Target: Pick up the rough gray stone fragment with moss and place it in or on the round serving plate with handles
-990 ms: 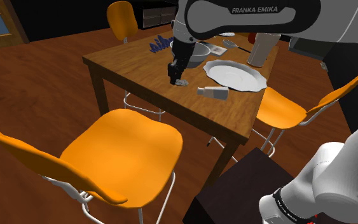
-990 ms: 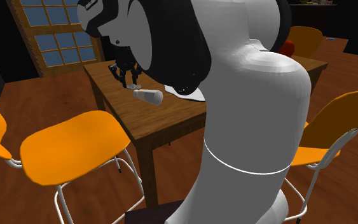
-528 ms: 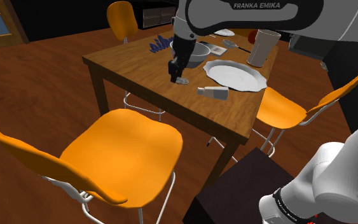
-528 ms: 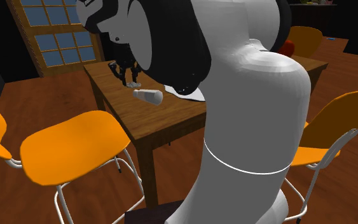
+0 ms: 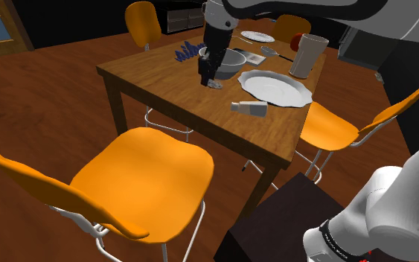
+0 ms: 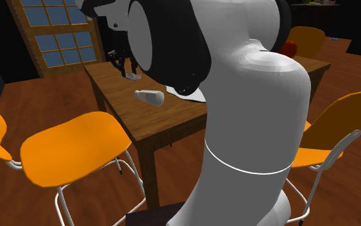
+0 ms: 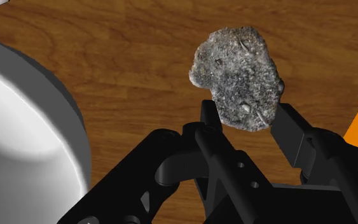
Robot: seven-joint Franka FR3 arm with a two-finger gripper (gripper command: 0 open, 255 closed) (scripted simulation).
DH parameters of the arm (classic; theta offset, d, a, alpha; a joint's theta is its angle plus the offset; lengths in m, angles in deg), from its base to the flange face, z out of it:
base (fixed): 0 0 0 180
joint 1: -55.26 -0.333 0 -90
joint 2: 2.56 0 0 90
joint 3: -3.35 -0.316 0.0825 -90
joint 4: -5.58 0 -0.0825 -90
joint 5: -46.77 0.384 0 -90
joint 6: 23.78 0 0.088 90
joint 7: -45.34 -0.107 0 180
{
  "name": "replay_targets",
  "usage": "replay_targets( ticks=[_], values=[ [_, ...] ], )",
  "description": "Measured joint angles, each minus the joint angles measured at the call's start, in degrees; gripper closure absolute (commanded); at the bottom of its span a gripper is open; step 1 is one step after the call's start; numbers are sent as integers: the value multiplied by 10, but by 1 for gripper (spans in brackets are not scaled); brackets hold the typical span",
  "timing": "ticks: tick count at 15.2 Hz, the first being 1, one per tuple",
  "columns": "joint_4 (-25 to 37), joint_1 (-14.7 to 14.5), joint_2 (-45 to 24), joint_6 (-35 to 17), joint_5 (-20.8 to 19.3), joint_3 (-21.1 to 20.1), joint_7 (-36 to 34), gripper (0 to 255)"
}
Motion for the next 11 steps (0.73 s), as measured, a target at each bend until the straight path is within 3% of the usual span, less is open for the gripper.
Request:
replay_targets(
  ticks=[8, 11],
  values=[
    [79, 0, -15, 64, -1, 0, 1, 255],
    [51, 14, 13, 64, 4, 12, 27, 255]
  ],
)
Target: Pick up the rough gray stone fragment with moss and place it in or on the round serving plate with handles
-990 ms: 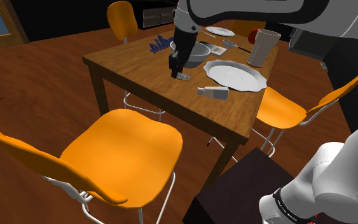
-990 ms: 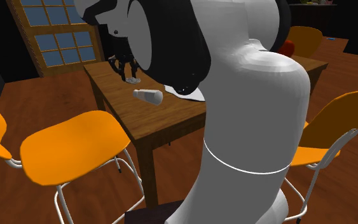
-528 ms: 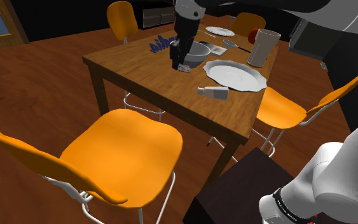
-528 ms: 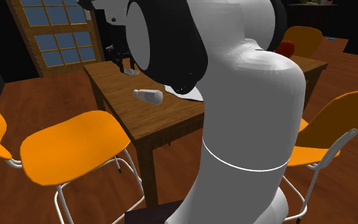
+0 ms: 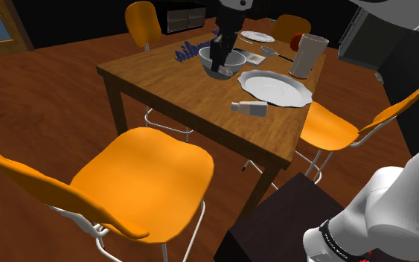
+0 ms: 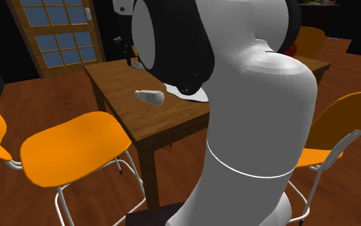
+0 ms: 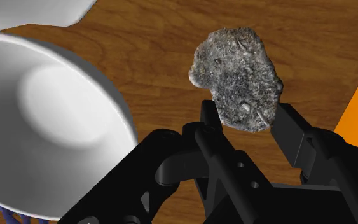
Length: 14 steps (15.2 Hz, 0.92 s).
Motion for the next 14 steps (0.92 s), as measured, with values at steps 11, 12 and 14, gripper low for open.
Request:
replay_targets(
  ticks=[11, 12, 14],
  values=[
    [-106, 61, 105, -2, 5, 72, 133, 255],
    [-110, 68, 108, -4, 5, 81, 148, 255],
    [-121, 80, 120, -2, 3, 98, 177, 255]
  ],
)
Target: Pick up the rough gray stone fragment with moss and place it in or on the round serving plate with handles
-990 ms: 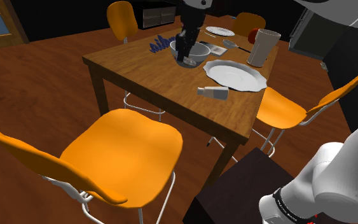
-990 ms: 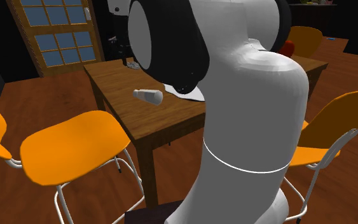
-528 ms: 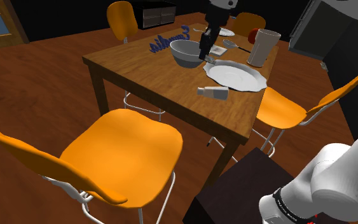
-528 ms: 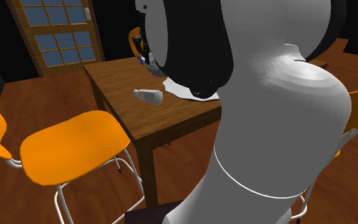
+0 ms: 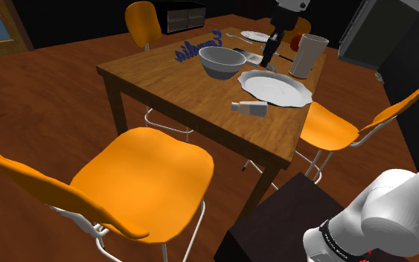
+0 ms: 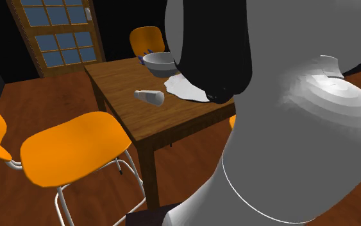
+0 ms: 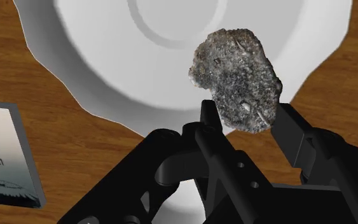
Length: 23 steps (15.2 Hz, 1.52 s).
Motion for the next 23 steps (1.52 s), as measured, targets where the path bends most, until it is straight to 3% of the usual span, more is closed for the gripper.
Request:
replay_targets(
  ticks=[6, 23],
  values=[
    [-17, 24, 15, -1, -4, 36, 60, 255],
    [-151, 27, 35, -116, -8, 39, 62, 255]
  ],
)
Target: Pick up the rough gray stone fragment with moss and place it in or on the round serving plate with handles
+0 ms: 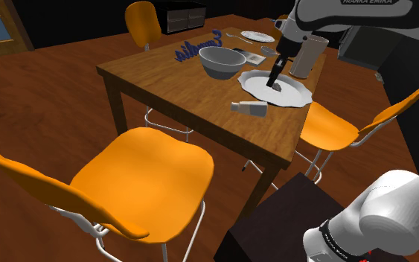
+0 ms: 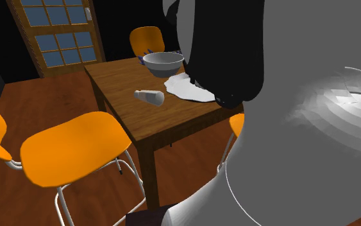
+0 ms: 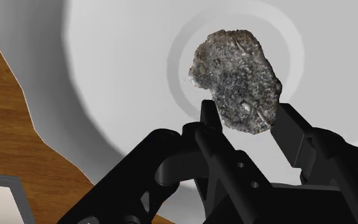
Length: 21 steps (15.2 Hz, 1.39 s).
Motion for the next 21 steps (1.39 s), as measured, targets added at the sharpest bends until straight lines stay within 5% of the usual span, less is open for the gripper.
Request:
replay_targets(
  ticks=[3, 4, 21],
  values=[
    [-1, 0, 0, -1, 0, 0, 0, 255],
    [-1, 0, 0, -1, 0, 0, 0, 0],
    [71, 0, 0, 71, 0, -1, 0, 0]
  ],
)
